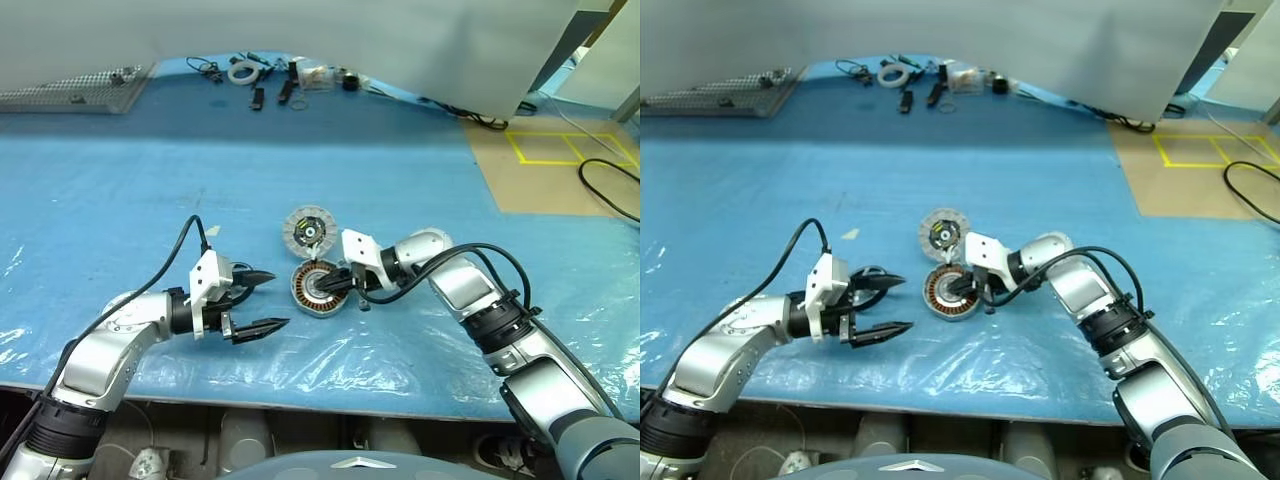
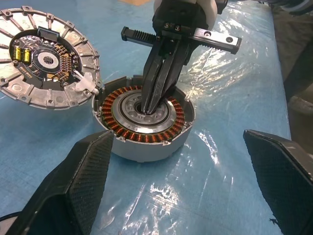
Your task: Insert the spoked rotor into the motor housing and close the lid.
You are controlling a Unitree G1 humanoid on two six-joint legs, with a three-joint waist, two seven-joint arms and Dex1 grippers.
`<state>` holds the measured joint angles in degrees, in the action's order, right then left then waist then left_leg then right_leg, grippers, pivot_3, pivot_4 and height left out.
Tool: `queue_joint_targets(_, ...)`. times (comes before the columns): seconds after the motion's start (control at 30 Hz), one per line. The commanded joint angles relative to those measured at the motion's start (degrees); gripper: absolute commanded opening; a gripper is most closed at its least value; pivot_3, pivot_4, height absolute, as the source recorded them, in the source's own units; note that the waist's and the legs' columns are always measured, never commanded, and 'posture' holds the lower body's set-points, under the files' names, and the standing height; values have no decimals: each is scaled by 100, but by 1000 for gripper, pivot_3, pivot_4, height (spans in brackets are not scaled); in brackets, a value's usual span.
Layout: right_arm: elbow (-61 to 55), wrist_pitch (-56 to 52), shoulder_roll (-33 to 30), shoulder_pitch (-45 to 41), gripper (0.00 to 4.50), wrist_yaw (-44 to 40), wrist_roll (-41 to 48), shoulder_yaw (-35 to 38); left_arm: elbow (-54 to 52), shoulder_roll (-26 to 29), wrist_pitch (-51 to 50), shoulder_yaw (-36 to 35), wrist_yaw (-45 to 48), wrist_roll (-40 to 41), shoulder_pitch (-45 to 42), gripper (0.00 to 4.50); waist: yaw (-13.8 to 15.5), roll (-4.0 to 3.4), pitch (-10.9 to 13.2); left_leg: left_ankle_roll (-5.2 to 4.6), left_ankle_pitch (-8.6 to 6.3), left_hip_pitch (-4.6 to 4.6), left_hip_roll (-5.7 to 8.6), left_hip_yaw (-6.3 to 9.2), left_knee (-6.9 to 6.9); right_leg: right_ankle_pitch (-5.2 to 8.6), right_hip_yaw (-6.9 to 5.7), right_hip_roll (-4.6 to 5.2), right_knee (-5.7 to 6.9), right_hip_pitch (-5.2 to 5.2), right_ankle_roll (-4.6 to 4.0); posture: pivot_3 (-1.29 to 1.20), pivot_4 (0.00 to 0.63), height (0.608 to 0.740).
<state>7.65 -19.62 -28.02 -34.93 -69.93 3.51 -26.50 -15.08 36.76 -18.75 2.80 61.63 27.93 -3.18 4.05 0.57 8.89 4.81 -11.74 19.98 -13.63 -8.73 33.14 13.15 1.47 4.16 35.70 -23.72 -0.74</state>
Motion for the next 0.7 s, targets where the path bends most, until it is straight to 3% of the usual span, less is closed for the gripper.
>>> queue_joint_targets(0.03, 48, -809, 32, 185, 19, -59, 279, 128, -48, -32, 107, 12, 54, 4, -83, 4500, 0, 0, 0, 0, 0, 0, 1, 0, 0, 0, 0, 1, 0, 1, 0, 0, 150, 740)
queue_joint_targets(0.37, -1007, -2415, 290, -352, 19, -86, 2080, 1458, -24, -53, 107, 3, 84, 0, -82, 4500, -20, -1, 2, 0, 1, 43, -11, -1, -9, -1, 2, -20, 2, -52, 0, 0, 150, 740)
queue_joint_targets(0.7, -1862, -2668, -408, 25, 19, 425, 2340, 1971, -317, 111, -16, -434, -66, 190, 293, 4500, -6, 0, 2, 2, 1, 49, -12, 0, -17, -1, -1, -21, -3, -53, 0, 0, 150, 740)
